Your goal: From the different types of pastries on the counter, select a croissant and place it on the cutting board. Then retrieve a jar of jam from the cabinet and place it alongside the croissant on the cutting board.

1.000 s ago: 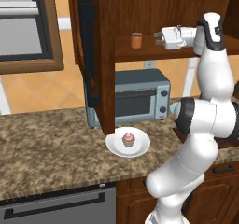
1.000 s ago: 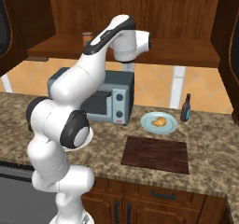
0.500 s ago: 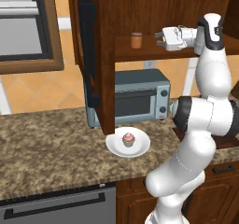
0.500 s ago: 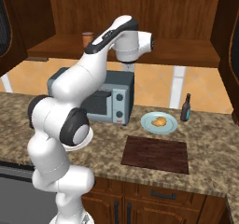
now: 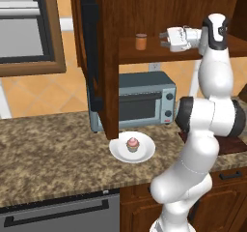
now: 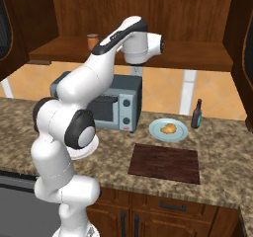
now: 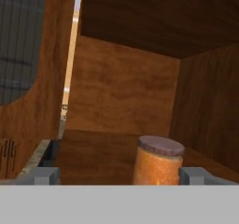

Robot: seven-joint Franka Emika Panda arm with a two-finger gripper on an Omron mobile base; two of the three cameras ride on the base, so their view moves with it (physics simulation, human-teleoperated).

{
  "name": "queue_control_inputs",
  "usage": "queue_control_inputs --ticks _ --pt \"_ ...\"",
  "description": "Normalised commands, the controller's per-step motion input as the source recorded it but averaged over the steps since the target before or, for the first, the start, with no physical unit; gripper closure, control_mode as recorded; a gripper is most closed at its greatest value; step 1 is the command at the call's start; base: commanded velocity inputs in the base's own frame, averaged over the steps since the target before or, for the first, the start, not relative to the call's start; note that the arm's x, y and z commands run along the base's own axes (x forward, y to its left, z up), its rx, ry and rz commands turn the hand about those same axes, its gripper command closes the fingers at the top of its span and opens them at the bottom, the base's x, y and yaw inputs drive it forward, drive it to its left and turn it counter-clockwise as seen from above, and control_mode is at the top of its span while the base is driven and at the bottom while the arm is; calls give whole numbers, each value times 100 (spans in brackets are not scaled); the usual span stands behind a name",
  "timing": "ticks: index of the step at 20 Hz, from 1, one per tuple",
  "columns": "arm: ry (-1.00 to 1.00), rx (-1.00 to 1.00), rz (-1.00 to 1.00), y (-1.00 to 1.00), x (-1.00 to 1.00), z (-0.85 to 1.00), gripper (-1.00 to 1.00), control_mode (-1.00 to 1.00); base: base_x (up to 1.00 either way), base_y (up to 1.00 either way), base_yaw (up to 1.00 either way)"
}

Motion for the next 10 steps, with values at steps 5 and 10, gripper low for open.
queue_control_inputs --ticks 5,10 --pt "-1 0 0 -11 34 0 -100 -100 0 0 0" --pt "-1 -1 0 -7 27 0 -100 -100 0 0 0"
